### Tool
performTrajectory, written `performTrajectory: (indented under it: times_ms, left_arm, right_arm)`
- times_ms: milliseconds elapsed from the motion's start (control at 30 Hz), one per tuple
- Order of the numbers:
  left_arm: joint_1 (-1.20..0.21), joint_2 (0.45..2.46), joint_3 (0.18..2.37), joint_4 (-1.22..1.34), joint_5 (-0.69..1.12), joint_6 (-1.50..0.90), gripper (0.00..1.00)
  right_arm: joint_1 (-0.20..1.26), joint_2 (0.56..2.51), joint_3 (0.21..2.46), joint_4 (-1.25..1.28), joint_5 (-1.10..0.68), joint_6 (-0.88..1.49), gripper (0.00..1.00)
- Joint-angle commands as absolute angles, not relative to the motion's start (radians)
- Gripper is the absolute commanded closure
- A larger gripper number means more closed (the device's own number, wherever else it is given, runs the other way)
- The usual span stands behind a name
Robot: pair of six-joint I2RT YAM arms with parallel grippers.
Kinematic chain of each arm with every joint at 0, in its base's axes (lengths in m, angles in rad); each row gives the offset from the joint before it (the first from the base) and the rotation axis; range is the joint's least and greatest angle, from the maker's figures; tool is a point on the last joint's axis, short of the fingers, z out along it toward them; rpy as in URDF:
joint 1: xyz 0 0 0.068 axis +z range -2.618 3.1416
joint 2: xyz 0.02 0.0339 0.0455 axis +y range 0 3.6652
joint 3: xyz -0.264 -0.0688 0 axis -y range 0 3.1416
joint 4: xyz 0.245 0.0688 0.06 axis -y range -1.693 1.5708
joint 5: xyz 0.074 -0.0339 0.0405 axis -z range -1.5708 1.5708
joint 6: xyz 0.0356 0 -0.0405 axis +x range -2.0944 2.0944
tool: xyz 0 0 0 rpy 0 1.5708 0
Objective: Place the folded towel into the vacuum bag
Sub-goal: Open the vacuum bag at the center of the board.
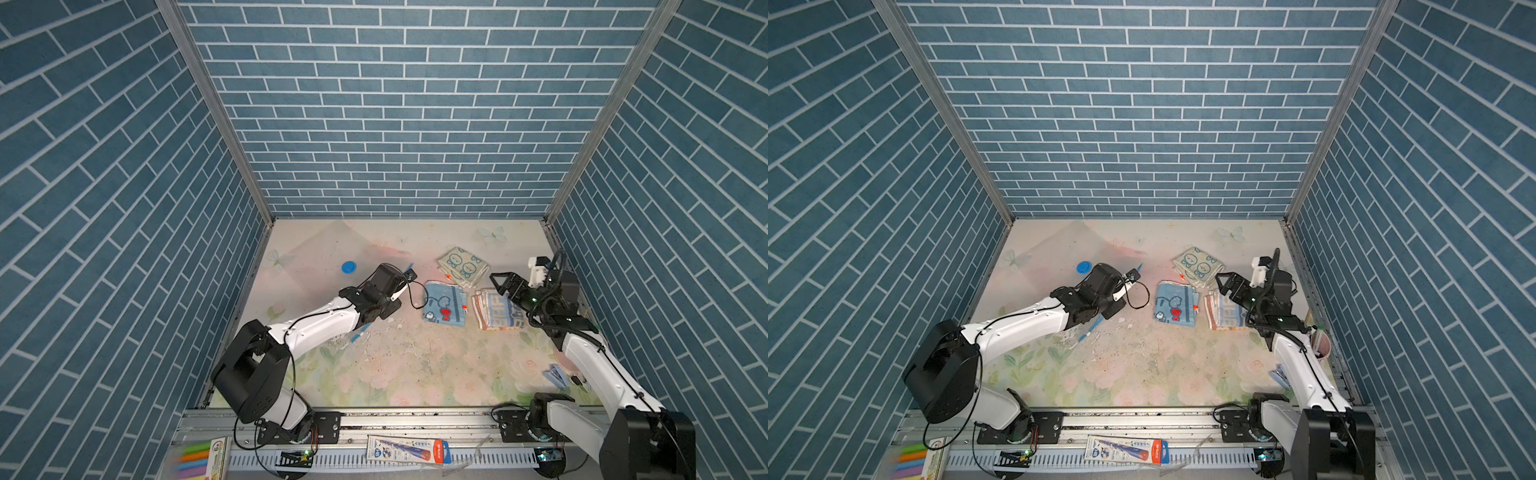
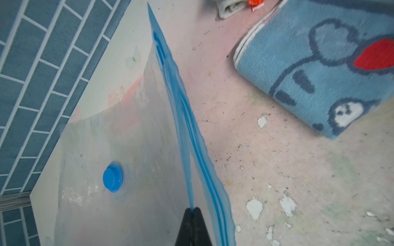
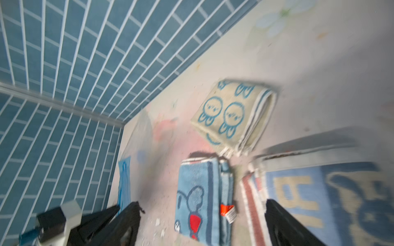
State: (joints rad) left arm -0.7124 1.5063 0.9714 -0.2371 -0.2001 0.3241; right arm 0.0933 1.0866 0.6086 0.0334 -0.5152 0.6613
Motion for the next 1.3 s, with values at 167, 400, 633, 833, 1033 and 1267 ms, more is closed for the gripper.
performTrajectory:
  times_ms: [167,400,633,833,1033,1267]
  left_arm:
    - [-0.670,1.463,0.950,-0.170,-0.047,0.133,1.00]
    - [-0.667,1.472,0.898,-0.053,-0.057,0.002,1.00]
    - [-0.667,1.483,0.890,-0.001,-0.068,-0.055,1.00]
    - [-0.667,1.491,0.882,0.028,-0.062,-0.060,1.00]
    - [-0.667,1.484,0.870,0.043,-0.050,-0.064,1.00]
    - [-0.667,1.484,0.868,0.052,-0.035,-0.072,1.00]
  right_arm:
    - [0.345,1.346,0.775,0.115,-0.570,0.668,0.13]
    - [0.513,1.525,0.913,0.154,-0.527,0.681,0.19]
    - [0.614,1.635,1.001,0.139,-0.402,0.680,0.26]
    - [0.666,1.689,1.051,0.138,-0.340,0.681,0.30]
    - [0.693,1.709,1.073,0.131,-0.302,0.681,0.31]
    - [0.706,1.763,1.127,0.085,-0.262,0.688,0.40]
